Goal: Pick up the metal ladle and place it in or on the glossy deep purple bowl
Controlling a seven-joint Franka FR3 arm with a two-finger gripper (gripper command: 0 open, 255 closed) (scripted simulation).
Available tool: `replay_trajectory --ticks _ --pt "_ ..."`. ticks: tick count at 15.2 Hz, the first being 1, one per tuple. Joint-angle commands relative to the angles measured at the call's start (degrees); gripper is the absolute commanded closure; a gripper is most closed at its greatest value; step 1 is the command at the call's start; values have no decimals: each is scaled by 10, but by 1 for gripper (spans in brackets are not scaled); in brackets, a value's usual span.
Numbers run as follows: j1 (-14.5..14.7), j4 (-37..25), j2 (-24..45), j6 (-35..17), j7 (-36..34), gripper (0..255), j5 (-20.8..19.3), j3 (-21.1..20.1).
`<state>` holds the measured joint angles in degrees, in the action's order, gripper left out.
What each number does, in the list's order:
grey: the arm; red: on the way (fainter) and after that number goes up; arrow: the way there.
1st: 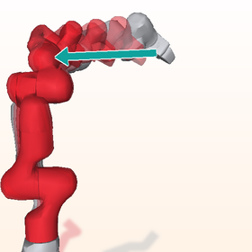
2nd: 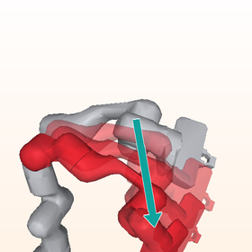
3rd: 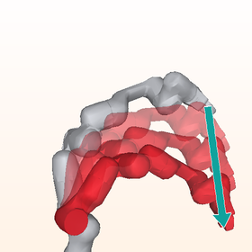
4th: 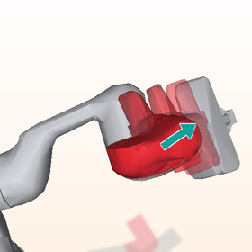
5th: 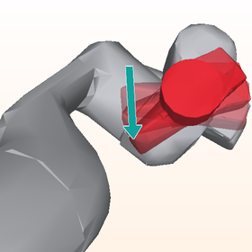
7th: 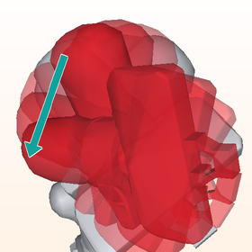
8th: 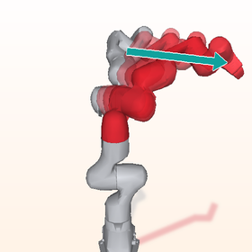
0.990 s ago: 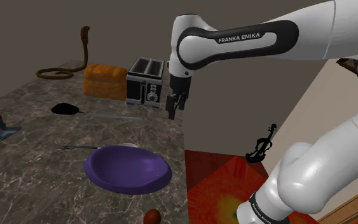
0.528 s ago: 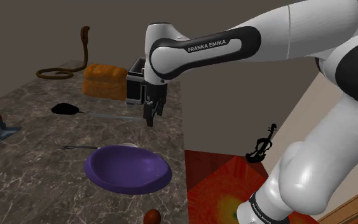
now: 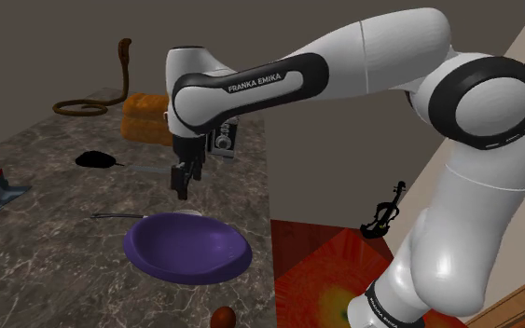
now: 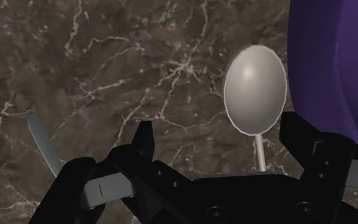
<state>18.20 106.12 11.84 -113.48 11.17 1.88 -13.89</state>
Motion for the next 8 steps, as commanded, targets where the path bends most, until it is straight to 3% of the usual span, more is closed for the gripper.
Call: replay_trajectory --ticks 1,8 --pt "12 -41 38 1 1 0 -8 -8" --pt "57 -165 152 7 9 0 -37 -28"
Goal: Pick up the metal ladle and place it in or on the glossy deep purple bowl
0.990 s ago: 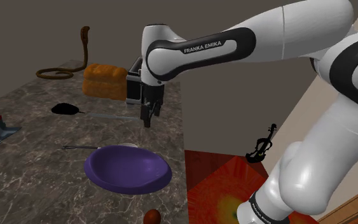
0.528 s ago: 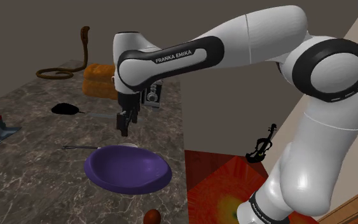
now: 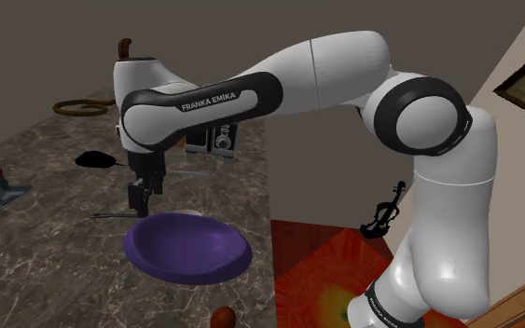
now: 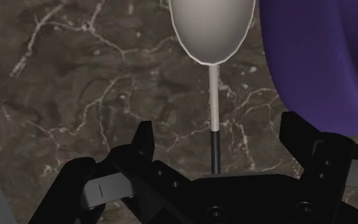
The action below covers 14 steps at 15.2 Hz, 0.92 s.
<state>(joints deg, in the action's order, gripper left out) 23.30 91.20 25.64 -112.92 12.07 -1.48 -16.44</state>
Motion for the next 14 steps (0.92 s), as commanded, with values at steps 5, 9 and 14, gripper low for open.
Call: replay_trajectory --ticks 5,9,14 --pt "8 6 25 -32 -1 0 -7 -1" --pt "10 17 32 -49 -3 0 -8 0" --pt "10 17 32 -49 -2 0 -8 1"
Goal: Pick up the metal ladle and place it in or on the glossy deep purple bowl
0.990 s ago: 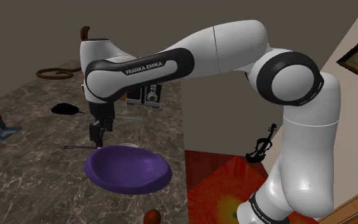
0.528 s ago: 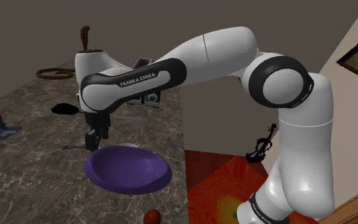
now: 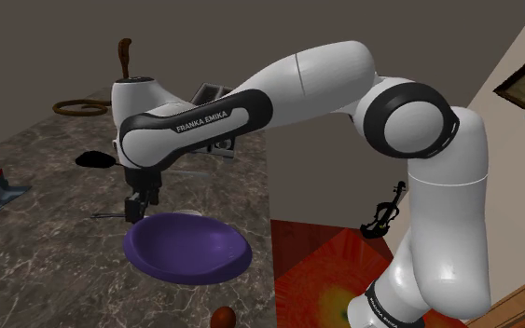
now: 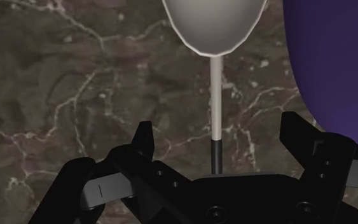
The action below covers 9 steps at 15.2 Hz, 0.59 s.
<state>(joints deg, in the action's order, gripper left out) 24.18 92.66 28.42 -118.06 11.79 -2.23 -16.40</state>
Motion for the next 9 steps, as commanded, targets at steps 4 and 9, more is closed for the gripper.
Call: replay_trajectory --ticks 4,9 --pt "-1 11 -4 1 1 255 1 -1" --pt "-2 22 -6 -8 3 255 1 -1"
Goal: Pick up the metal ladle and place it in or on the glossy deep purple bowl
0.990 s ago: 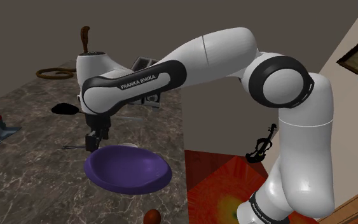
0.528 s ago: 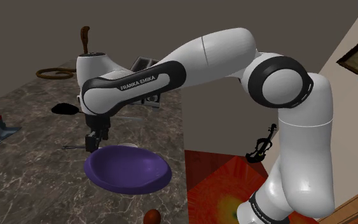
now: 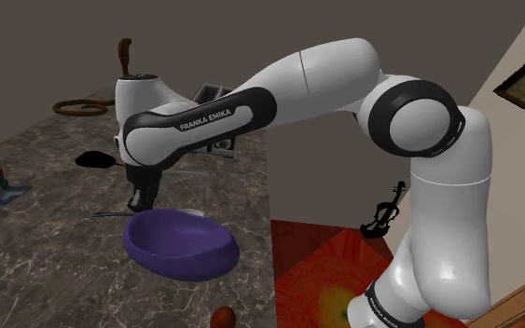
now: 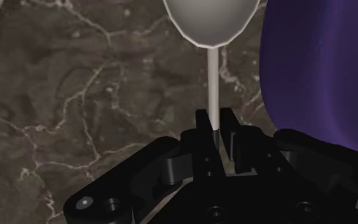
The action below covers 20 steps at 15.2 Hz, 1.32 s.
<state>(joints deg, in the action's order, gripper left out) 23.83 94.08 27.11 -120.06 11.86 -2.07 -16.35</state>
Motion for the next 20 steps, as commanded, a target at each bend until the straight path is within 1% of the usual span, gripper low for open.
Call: replay_trajectory --ticks 1,2,11,20 --pt "4 8 8 11 -2 255 -1 -2" --pt "5 -12 17 23 0 255 -2 0" --pt "3 -45 -9 80 0 255 4 -4" --pt "3 -90 -25 141 -2 255 8 -7"
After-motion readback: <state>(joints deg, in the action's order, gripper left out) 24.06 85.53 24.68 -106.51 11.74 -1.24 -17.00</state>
